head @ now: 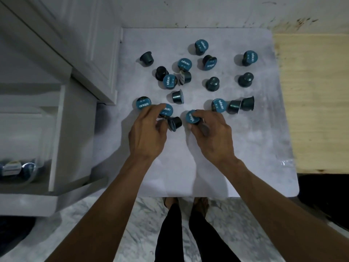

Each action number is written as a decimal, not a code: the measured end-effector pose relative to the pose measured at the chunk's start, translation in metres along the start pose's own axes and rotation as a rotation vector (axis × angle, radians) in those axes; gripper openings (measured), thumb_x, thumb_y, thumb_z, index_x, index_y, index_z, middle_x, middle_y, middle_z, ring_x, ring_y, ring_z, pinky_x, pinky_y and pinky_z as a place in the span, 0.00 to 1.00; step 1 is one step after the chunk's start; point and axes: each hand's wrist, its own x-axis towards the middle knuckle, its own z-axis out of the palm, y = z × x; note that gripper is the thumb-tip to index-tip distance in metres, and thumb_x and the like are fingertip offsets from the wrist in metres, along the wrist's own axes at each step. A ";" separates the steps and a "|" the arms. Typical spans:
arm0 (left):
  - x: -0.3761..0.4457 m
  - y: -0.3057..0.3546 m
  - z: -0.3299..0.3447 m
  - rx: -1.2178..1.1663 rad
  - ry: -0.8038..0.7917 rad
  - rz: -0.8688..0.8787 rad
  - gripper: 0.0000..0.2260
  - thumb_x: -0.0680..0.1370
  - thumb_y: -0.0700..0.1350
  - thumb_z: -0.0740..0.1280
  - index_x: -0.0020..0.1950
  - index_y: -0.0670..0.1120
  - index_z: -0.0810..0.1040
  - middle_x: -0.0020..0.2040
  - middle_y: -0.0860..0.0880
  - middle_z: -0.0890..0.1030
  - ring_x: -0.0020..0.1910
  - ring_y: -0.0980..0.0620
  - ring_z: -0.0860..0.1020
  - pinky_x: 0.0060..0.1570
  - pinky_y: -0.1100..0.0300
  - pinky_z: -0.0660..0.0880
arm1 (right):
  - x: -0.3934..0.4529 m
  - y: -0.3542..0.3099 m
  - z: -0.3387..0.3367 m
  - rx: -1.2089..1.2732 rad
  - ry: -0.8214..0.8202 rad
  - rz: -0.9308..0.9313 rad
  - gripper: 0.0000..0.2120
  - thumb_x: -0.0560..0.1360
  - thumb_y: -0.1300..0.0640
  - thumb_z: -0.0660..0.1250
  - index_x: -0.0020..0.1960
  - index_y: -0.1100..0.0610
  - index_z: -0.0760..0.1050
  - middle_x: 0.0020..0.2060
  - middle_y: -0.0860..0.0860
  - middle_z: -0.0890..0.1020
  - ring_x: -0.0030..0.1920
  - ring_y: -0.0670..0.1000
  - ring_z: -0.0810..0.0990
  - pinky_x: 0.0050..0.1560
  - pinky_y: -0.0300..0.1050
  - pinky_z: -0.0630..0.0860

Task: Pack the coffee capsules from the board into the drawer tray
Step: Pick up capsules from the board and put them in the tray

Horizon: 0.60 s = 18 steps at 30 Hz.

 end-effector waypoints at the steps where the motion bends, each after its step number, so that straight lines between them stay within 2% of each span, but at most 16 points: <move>1: 0.001 -0.001 0.002 -0.016 0.006 0.007 0.17 0.76 0.40 0.69 0.65 0.49 0.77 0.60 0.49 0.79 0.44 0.53 0.76 0.44 0.49 0.81 | -0.003 0.002 0.003 -0.006 0.024 -0.005 0.11 0.74 0.61 0.73 0.55 0.59 0.78 0.50 0.53 0.83 0.51 0.54 0.78 0.55 0.35 0.71; 7: -0.001 -0.004 0.009 -0.020 0.107 0.044 0.14 0.76 0.43 0.72 0.62 0.46 0.79 0.51 0.45 0.83 0.41 0.58 0.72 0.43 0.63 0.73 | -0.011 0.009 0.010 -0.048 0.102 -0.065 0.12 0.74 0.59 0.73 0.56 0.62 0.79 0.50 0.54 0.82 0.53 0.54 0.76 0.60 0.30 0.66; 10: -0.003 -0.005 0.012 -0.014 0.138 0.065 0.14 0.76 0.43 0.72 0.61 0.44 0.80 0.49 0.44 0.83 0.40 0.58 0.72 0.43 0.65 0.71 | -0.010 0.010 0.011 -0.072 0.119 -0.074 0.12 0.73 0.59 0.74 0.55 0.62 0.79 0.49 0.54 0.83 0.51 0.55 0.77 0.59 0.28 0.65; 13: -0.003 -0.006 0.014 -0.024 0.156 0.062 0.14 0.76 0.44 0.72 0.61 0.42 0.80 0.49 0.43 0.83 0.39 0.58 0.73 0.42 0.65 0.73 | -0.010 0.012 0.012 -0.080 0.125 -0.073 0.13 0.72 0.59 0.75 0.54 0.61 0.80 0.49 0.55 0.83 0.50 0.56 0.79 0.59 0.28 0.65; 18: -0.010 -0.009 0.008 -0.125 0.171 0.046 0.14 0.76 0.45 0.71 0.61 0.44 0.80 0.50 0.46 0.82 0.39 0.55 0.76 0.42 0.55 0.80 | -0.013 0.010 0.006 -0.005 0.159 -0.034 0.14 0.71 0.59 0.77 0.54 0.62 0.80 0.49 0.55 0.84 0.50 0.56 0.81 0.56 0.33 0.73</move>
